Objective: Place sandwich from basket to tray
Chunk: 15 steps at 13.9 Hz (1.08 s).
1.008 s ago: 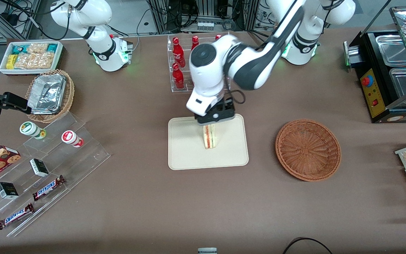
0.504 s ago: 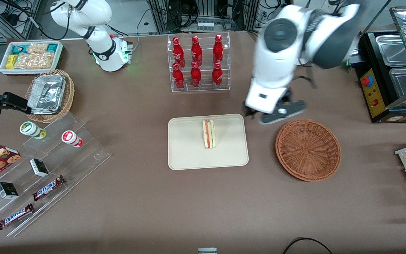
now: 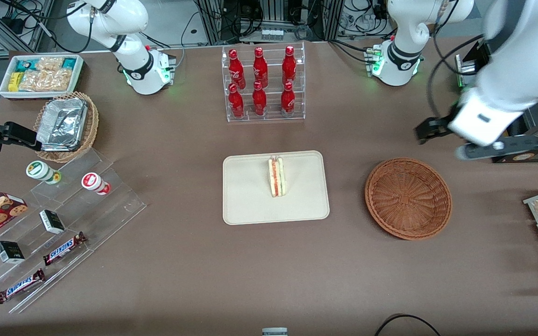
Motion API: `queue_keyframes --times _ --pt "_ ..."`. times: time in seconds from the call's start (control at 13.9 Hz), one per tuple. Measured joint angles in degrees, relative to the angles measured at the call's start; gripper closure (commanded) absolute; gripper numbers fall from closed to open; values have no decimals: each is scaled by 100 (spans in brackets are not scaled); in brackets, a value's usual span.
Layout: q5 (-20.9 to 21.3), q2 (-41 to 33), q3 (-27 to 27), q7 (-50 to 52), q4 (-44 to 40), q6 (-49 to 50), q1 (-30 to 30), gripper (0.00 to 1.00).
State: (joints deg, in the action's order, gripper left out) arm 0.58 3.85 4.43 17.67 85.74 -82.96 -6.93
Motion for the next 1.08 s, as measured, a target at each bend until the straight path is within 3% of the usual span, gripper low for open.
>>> queue_keyframes --times 0.14,0.5,1.08 --pt "-15 -202 -29 -449 183 66 314 0" --pt "-11 -804 -684 -1009 926 -28 326 0" --pt "-4 -480 -674 -1320 538 -363 283 0"
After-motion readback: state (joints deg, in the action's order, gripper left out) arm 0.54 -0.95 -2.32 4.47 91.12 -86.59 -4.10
